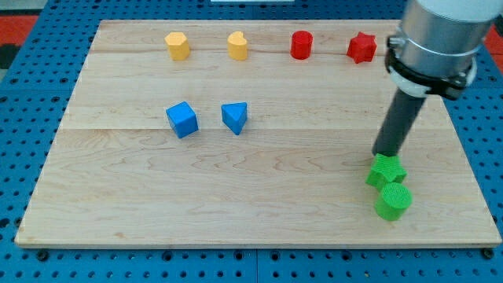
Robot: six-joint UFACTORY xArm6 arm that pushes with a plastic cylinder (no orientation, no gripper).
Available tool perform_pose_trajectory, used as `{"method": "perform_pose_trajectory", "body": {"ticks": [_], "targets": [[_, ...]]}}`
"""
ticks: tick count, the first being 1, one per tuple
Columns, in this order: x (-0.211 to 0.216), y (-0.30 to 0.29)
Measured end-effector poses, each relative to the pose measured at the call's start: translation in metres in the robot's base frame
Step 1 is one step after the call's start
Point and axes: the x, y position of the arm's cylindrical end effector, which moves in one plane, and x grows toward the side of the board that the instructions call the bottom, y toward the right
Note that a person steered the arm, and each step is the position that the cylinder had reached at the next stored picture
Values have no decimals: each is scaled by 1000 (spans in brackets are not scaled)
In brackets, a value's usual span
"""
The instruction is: Move the red star to the top left of the green star
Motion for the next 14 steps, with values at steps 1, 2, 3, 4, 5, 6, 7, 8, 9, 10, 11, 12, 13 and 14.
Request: {"method": "perform_pose_trajectory", "body": {"ticks": [1,2,3,4,5,6,7,8,9,10,11,12,13,14], "targets": [[0,2],[-22,30],[-77,48],[-146,71],[-209,85],[-244,55],[-246,-2],[-231,-52],[-214,-60],[-214,-50],[-214,-50],[-188,-49],[-155,-49],[-180,-52]]}}
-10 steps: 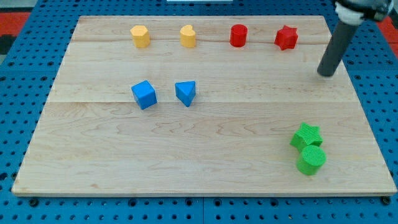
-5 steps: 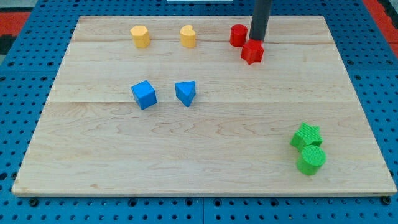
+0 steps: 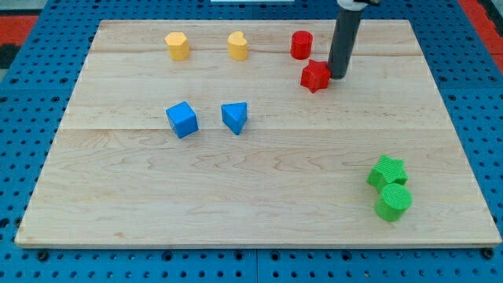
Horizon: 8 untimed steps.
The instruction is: Move the red star to the top left of the green star
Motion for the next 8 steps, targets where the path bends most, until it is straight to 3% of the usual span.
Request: {"method": "perform_pose_trajectory", "body": {"ticks": [1,2,3,4,6,8], "targets": [[-11,-34],[2,-86],[37,-93],[79,-91],[97,-13],[122,10]]}}
